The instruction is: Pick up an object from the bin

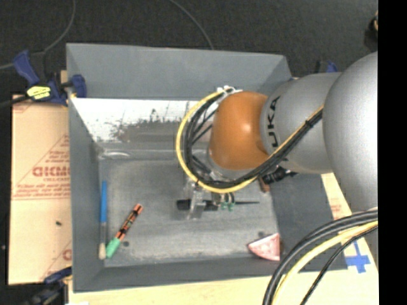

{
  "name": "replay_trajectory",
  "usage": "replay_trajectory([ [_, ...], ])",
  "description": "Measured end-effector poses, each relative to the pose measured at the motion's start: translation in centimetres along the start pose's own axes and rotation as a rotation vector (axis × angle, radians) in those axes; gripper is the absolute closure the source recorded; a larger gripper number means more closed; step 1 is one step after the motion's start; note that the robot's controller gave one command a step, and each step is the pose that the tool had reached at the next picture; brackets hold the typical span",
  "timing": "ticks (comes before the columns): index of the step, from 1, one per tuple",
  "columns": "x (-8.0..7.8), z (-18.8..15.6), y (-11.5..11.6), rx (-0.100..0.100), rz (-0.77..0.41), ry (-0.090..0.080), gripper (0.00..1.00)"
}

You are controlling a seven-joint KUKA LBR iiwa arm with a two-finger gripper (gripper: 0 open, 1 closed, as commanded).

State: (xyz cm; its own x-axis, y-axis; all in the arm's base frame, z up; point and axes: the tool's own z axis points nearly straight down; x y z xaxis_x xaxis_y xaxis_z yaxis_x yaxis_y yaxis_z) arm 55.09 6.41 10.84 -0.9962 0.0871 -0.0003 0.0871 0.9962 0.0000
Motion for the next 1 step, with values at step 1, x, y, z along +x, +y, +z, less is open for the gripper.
replay_trajectory([
  [1,-0.17,-2.35,0.03,-0.001,0.000,-0.006,1.00],
])
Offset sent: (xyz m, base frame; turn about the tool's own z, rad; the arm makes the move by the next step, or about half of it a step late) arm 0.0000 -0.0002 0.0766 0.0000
